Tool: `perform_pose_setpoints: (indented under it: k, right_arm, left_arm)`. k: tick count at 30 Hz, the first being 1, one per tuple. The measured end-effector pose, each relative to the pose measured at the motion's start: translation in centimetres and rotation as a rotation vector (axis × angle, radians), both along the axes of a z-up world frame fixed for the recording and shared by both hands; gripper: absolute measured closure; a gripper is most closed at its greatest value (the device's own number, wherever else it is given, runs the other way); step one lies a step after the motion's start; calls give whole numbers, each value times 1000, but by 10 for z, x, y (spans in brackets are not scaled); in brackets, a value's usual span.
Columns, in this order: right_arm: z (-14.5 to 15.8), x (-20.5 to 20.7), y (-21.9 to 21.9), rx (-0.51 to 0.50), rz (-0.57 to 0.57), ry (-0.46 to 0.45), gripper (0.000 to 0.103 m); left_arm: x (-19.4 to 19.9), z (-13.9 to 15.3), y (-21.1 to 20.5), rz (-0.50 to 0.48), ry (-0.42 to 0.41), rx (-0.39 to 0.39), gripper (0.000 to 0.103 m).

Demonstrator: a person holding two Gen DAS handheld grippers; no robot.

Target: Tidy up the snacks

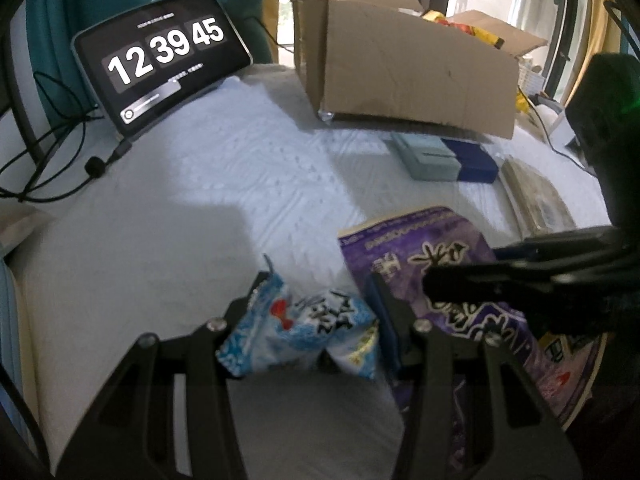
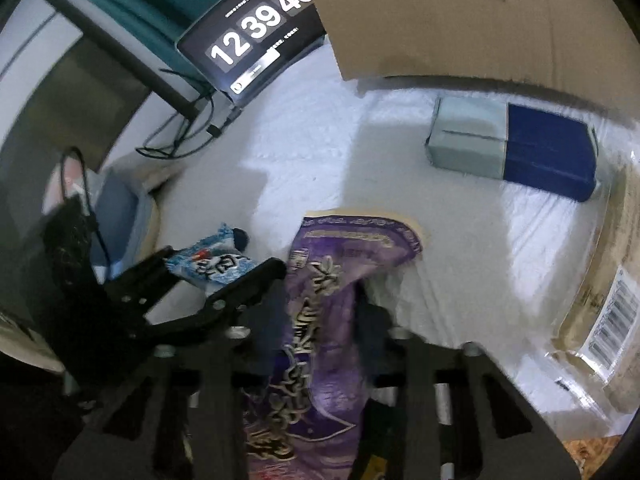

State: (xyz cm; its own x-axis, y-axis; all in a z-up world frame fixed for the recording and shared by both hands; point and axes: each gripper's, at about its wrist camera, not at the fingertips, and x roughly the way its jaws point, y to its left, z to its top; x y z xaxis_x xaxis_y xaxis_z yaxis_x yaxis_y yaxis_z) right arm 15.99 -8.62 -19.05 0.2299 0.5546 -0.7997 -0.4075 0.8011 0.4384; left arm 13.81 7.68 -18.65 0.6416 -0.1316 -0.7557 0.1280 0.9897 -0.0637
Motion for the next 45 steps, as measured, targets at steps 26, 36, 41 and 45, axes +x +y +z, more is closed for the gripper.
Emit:
perform_pose_setpoints:
  k: [26, 36, 41, 45]
  right_arm:
    - [120, 30, -84, -11, -122, -392, 89]
    - [163, 52, -125, -5, -197, -521, 89]
    - [176, 61, -142, 3, -228, -559, 88]
    - [184, 70, -156, 14, -259, -584, 89]
  left_arm:
    - [34, 120, -26, -17, -297, 63, 54]
    - [58, 153, -47, -51, -371, 69, 54]
    - [75, 168, -51, -72, -395, 60, 54]
    - [91, 180, -59, -88, -424, 70, 54]
